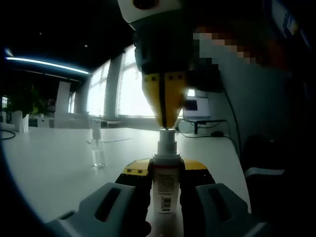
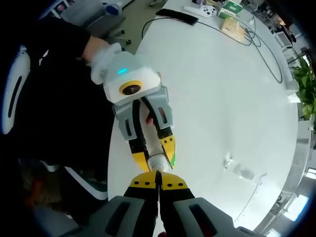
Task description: Clamp pump bottle remove cover press pump head put on cover
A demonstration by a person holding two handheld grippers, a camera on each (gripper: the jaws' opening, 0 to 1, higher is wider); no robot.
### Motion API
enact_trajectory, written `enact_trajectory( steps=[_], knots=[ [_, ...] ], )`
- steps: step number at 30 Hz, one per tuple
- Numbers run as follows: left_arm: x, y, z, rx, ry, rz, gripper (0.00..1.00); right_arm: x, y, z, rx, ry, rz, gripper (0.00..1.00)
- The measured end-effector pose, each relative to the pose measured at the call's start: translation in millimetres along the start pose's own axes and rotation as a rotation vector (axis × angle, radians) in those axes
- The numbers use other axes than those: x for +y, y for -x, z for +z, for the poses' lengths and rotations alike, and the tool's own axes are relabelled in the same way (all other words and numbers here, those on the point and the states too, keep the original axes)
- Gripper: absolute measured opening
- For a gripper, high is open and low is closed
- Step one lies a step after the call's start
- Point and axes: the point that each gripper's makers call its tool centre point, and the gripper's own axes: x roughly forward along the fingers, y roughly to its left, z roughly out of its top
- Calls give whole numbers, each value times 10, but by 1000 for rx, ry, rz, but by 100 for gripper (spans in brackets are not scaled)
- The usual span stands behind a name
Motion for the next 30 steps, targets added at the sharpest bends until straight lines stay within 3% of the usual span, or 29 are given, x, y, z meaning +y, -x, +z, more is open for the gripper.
enact_trajectory(
  steps=[30],
  knots=[
    [1,-9,-5,0,-2,1,12,0,-11,-14,7,8,-5,0]
  ],
)
